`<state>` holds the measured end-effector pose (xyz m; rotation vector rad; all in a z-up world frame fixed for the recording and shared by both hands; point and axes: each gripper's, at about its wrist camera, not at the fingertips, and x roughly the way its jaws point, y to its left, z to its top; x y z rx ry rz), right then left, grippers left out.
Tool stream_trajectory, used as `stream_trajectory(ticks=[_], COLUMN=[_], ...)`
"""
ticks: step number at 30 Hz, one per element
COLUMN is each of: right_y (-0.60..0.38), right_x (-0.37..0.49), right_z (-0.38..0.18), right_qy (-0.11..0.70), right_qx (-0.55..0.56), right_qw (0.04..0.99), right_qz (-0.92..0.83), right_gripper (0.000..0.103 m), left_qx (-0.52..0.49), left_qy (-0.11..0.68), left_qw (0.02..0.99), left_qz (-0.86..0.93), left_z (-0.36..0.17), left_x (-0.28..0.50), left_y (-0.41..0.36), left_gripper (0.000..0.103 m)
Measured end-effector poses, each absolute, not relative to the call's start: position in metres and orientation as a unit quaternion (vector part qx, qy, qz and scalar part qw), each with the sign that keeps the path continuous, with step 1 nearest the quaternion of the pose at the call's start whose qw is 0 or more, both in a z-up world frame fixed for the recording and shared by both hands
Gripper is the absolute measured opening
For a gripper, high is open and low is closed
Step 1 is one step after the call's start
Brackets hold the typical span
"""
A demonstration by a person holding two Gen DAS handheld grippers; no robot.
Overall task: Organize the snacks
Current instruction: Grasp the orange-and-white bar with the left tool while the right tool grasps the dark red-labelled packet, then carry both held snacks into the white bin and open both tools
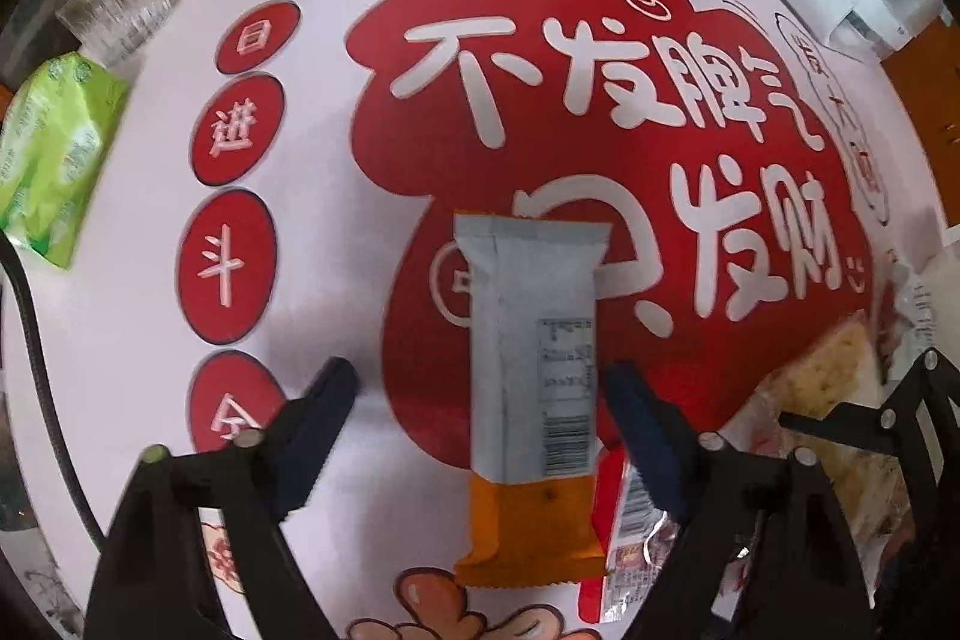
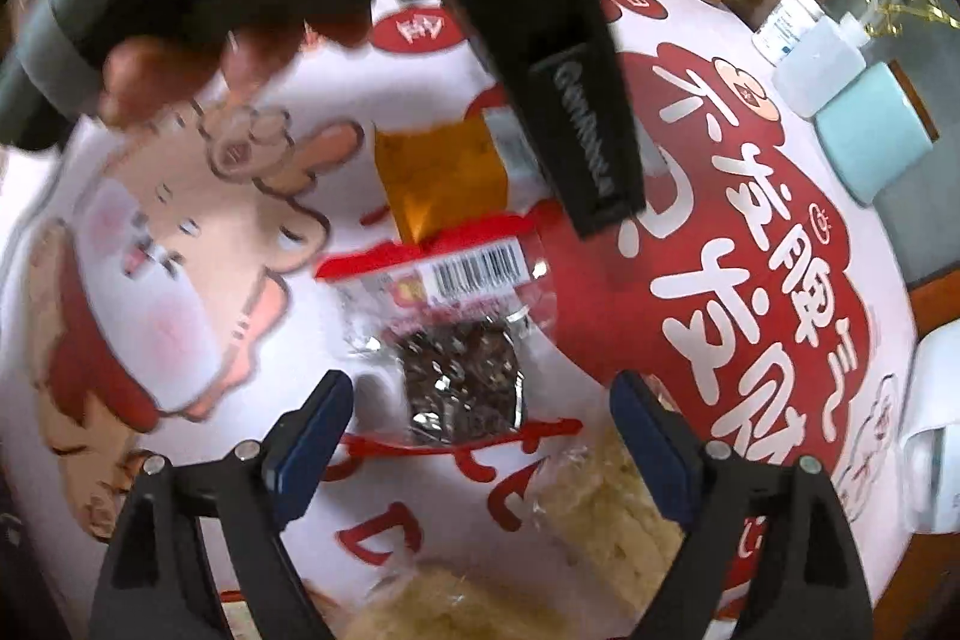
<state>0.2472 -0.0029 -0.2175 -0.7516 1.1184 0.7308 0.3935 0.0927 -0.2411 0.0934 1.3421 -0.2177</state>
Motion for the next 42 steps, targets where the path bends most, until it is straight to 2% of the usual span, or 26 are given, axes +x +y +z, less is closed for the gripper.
stream_trajectory(ticks=[2, 3, 4, 6, 7, 10, 14, 20, 27, 35, 42], right_y=[-0.004, -0.005, -0.006, -0.009, -0.009, -0.010, -0.018, -0.036, -0.084, -0.165, -0.270], right_x=[0.248, 0.245, 0.250, 0.254, 0.253, 0.242, 0.211, 0.151, 0.089, 0.028, -0.001], right_z=[-0.218, -0.217, -0.217, -0.213, -0.211, -0.198, -0.169, -0.120, -0.078, -0.055, -0.035], right_qy=[0.507, 0.508, 0.512, 0.517, 0.513, 0.505, 0.481, 0.444, 0.422, 0.430, 0.419], right_qx=[-0.320, -0.310, -0.295, -0.265, -0.264, -0.251, -0.220, -0.156, -0.047, 0.018, 0.033], right_qw=[0.728, 0.731, 0.732, 0.742, 0.746, 0.756, 0.780, 0.819, 0.856, 0.878, 0.905], right_qz=[0.334, 0.334, 0.341, 0.336, 0.334, 0.332, 0.334, 0.329, 0.295, 0.208, 0.071], right_gripper=[0.088, 0.077, 0.063, 0.056, 0.050, 0.043, 0.043, 0.042, 0.043, 0.043, 0.043], left_qx=[0.058, 0.063, 0.067, 0.059, 0.051, 0.047, 0.026, 0.008, 0.012, 0.005, 0.029], left_qy=[0.616, 0.613, 0.608, 0.609, 0.609, 0.605, 0.596, 0.557, 0.510, 0.491, 0.475], left_qw=[0.780, 0.782, 0.786, 0.785, 0.785, 0.790, 0.799, 0.826, 0.854, 0.859, 0.858], left_qz=[-0.097, -0.094, -0.093, -0.097, -0.097, -0.088, -0.082, -0.086, -0.100, -0.144, -0.192], left_z=[-0.240, -0.239, -0.238, -0.235, -0.234, -0.228, -0.205, -0.140, -0.064, -0.029, -0.020], left_x=[0.392, 0.392, 0.391, 0.390, 0.389, 0.383, 0.366, 0.325, 0.243, 0.144, 0.108], left_y=[0.090, 0.089, 0.089, 0.091, 0.093, 0.099, 0.112, 0.123, 0.100, 0.016, -0.088], left_gripper=[0.068, 0.058, 0.042, 0.040, 0.038, 0.032, 0.032, 0.032, 0.032, 0.032, 0.032])
